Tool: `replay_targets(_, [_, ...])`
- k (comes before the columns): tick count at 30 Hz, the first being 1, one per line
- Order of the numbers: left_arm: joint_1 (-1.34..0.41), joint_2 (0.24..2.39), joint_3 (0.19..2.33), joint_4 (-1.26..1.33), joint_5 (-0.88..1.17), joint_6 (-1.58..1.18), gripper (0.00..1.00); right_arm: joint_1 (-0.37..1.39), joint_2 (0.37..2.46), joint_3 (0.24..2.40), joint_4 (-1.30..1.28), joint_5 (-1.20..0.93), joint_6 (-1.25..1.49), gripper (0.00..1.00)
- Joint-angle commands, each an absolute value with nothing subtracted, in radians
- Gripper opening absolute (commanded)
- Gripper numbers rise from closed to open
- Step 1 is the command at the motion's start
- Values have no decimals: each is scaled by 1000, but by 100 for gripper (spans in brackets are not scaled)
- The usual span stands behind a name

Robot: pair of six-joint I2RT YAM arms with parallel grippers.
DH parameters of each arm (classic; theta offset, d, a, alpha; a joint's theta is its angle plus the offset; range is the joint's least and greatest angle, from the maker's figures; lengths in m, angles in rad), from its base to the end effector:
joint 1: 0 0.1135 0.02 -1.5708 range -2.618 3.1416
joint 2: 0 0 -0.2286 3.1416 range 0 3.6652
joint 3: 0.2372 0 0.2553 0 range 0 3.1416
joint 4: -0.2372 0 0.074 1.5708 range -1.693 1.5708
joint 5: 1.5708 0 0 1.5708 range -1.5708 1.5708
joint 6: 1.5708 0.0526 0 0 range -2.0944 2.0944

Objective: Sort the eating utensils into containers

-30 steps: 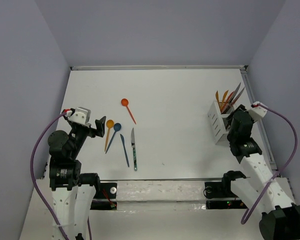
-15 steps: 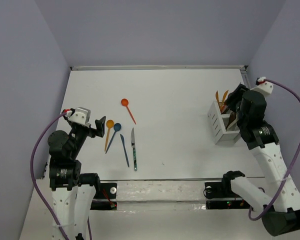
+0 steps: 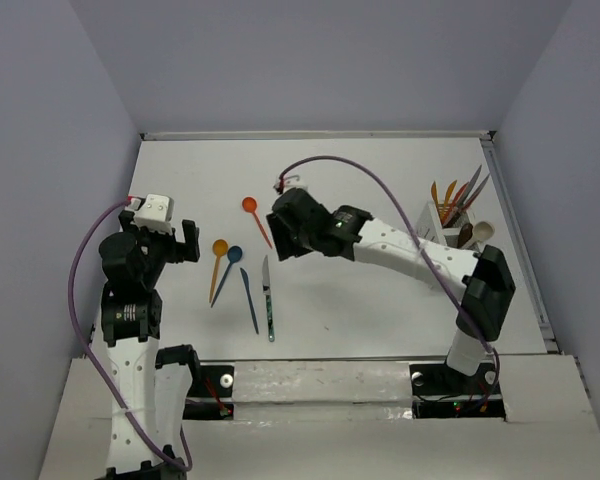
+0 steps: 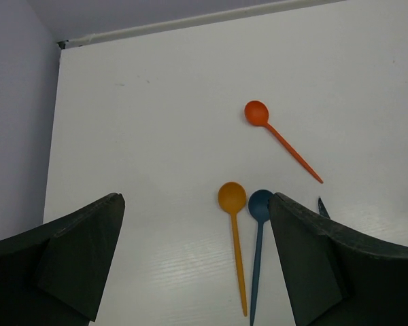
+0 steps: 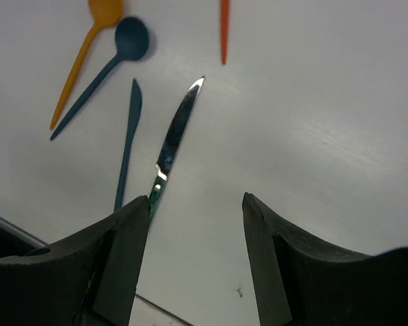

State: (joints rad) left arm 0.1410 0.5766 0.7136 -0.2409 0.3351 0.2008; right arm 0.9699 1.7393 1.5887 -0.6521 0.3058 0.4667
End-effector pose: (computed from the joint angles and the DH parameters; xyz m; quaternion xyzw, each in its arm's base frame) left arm 0.1896 0.0094 0.3186 0.1335 0.7288 -0.0098 0.6715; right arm 0.2386 0.3201 0.2716 -0.1729 0.9017 0.1374 0.3717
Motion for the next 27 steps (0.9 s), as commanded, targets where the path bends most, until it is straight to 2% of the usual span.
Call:
replay_targets(1, [170,551,727,-199,336,199,99,1115,1837,1661,-758,292,561,63])
replay_targets(8, [178,537,718,-202,339,206,99,1167,2080,1765,-755,236,591,63])
replay_targets(16, [181,522,713,-201,364,210,99,1195,2189,1793,-764,230,620,59])
replay_targets(22, [183,509,713,-203,368,212,99,1195,2240,1793,-802,253,626,49])
replay_targets(23, [184,508,712,-202,370,212,99,1195,2240,1781,-808,250,632,39])
replay_targets(24, [186,506,713,-202,377,212,99,1195,2240,1749,-807,227,634,35])
replay_targets(27, [187,505,716,-204,387,215,99,1195,2226,1692,-792,207,646,27])
